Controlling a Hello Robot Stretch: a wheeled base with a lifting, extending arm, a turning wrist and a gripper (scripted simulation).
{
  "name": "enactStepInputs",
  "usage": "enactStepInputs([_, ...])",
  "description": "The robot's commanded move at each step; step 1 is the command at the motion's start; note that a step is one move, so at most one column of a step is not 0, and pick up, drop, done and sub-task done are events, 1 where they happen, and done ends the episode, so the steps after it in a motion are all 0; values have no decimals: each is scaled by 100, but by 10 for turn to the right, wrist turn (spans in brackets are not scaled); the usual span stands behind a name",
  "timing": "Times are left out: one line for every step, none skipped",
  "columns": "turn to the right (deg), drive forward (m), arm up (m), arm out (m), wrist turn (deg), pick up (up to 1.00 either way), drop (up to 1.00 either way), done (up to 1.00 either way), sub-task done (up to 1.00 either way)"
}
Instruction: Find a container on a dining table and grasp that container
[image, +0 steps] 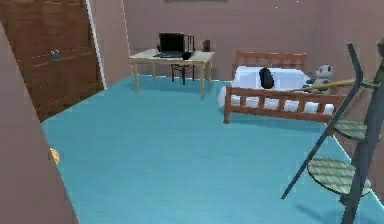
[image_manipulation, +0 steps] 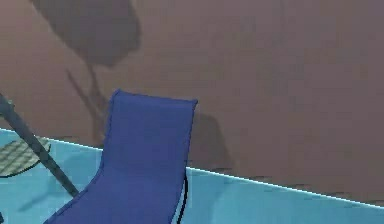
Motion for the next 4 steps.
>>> enactStepInputs([0, 100, 0, 0, 0, 0, 0, 0, 0])
enactStepInputs([30, 0, 0, 0, 0, 0, 0, 0, 0])
enactStepInputs([0, 100, 0, 0, 0, 0, 0, 0, 0])
enactStepInputs([0, 70, 0, 0, 0, 0, 0, 0, 0])
